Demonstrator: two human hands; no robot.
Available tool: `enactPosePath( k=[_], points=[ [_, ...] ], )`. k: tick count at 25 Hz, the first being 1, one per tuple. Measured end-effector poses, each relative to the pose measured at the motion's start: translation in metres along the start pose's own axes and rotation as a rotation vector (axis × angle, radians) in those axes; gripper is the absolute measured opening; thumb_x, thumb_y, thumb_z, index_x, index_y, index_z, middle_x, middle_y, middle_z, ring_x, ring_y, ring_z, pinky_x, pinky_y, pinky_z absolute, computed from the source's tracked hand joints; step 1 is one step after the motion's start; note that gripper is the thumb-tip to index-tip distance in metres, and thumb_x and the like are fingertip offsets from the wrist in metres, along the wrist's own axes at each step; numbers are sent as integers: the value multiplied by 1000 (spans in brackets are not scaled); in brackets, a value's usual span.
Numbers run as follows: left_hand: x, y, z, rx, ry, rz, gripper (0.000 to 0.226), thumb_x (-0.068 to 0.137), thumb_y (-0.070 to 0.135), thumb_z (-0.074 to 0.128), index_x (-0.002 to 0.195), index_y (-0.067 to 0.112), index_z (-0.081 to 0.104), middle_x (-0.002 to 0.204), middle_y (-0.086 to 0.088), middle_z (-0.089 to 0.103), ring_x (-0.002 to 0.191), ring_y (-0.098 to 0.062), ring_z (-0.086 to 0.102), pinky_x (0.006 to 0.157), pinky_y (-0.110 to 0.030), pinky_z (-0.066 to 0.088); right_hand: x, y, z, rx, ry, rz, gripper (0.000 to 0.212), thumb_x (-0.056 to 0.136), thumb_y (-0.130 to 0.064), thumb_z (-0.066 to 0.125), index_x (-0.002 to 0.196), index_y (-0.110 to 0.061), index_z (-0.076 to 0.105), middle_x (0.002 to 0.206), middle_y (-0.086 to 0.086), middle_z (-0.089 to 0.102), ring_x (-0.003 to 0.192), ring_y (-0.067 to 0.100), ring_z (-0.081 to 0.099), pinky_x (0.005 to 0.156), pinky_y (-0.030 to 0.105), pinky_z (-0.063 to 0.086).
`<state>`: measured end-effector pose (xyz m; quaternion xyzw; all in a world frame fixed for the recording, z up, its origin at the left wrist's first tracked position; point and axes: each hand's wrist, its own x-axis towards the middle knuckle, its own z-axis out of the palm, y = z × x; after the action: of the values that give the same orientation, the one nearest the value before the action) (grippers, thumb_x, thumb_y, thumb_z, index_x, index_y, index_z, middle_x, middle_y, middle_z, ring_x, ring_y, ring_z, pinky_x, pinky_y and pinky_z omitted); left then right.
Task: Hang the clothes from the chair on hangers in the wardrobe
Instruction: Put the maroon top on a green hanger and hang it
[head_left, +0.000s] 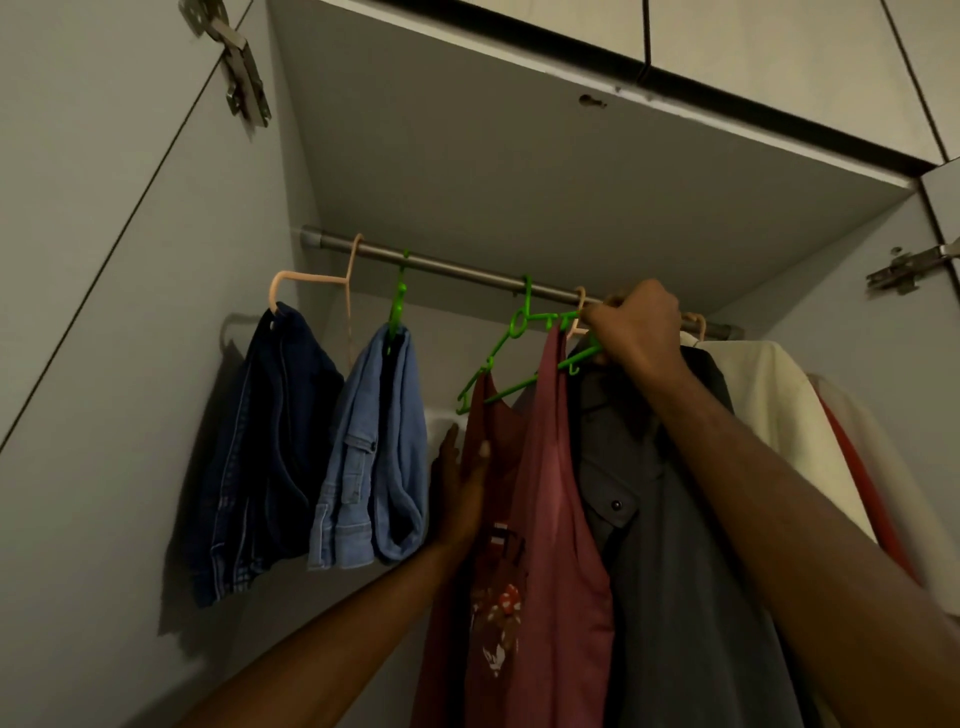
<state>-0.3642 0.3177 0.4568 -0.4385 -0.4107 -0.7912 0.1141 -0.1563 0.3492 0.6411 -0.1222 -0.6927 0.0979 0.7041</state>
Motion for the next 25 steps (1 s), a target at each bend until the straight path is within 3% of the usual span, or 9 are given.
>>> enactPosePath(
  k=[3, 6, 8, 11, 13, 15, 20, 23, 25],
  points=[
    [5, 29, 24, 71, -87, 215, 71, 92, 60, 64, 154, 43, 34, 159, 15, 38, 145, -5, 38, 114, -38, 40, -8, 4, 6, 25, -120, -46, 20, 90, -25, 66, 83, -7, 72, 59, 12, 70, 48, 25, 70, 51, 38, 60],
    [7, 53, 47, 370, -111, 293, 92, 78, 76, 68, 155, 45, 29, 165, 13, 25, 152, -11, 24, 121, -42, 30, -8, 4, 13, -202, -173, -110, 29, 99, -27, 53, 85, -4, 66, 73, 17, 71, 68, 35, 72, 67, 48, 62],
    [13, 64, 55, 578, -155, 373, 80, 87, 61, 62, 155, 36, 30, 160, -2, 38, 150, -23, 28, 121, -46, 29, -6, 2, 14, -243, -186, -125, 27, 97, -21, 50, 83, -2, 63, 77, 20, 70, 71, 38, 70, 69, 51, 62],
    [21, 77, 66, 636, -219, 457, 57, 89, 23, 50, 146, 29, 46, 140, -11, 58, 131, -38, 52, 107, -56, 44, -4, -2, 4, -269, -135, -94, 19, 93, -9, 52, 78, -1, 61, 75, 18, 68, 63, 34, 68, 63, 48, 62],
    [17, 83, 71, 651, -200, 506, 54, 87, 7, 52, 139, 21, 55, 128, -13, 65, 119, -34, 58, 98, -43, 47, -2, 0, -3, -285, -89, -93, 19, 92, -6, 54, 76, 1, 61, 74, 18, 66, 64, 33, 67, 65, 46, 62],
    [11, 89, 71, 614, -169, 490, 48, 89, 11, 58, 135, 22, 60, 119, -11, 69, 112, -25, 57, 79, -28, 41, -3, 5, -3, -246, -94, -72, 22, 91, -7, 53, 73, 5, 61, 67, 18, 65, 60, 34, 67, 63, 45, 62],
    [3, 84, 53, 574, -216, 430, 56, 86, 13, 68, 141, 20, 55, 119, -6, 69, 106, -24, 66, 64, -8, 38, -14, 26, 7, -95, -164, -1, 34, 97, -19, 49, 76, 3, 65, 51, 13, 66, 43, 26, 67, 54, 46, 62],
    [-6, 81, 35, 688, -158, 322, 90, 72, 33, 79, 150, 19, 37, 120, -4, 68, 105, -26, 67, 77, -27, 51, -34, 28, 17, -80, -77, 25, 38, 93, -39, 53, 75, -8, 67, 54, 6, 68, 43, 20, 67, 54, 43, 62],
    [-16, 73, 25, 743, -139, 290, 97, 71, 40, 81, 152, 18, 31, 117, -3, 68, 98, -23, 67, 75, -32, 46, -50, 27, 24, -95, -28, 14, 46, 83, -59, 49, 84, -17, 66, 69, 5, 72, 58, 25, 71, 61, 44, 63]
  ],
)
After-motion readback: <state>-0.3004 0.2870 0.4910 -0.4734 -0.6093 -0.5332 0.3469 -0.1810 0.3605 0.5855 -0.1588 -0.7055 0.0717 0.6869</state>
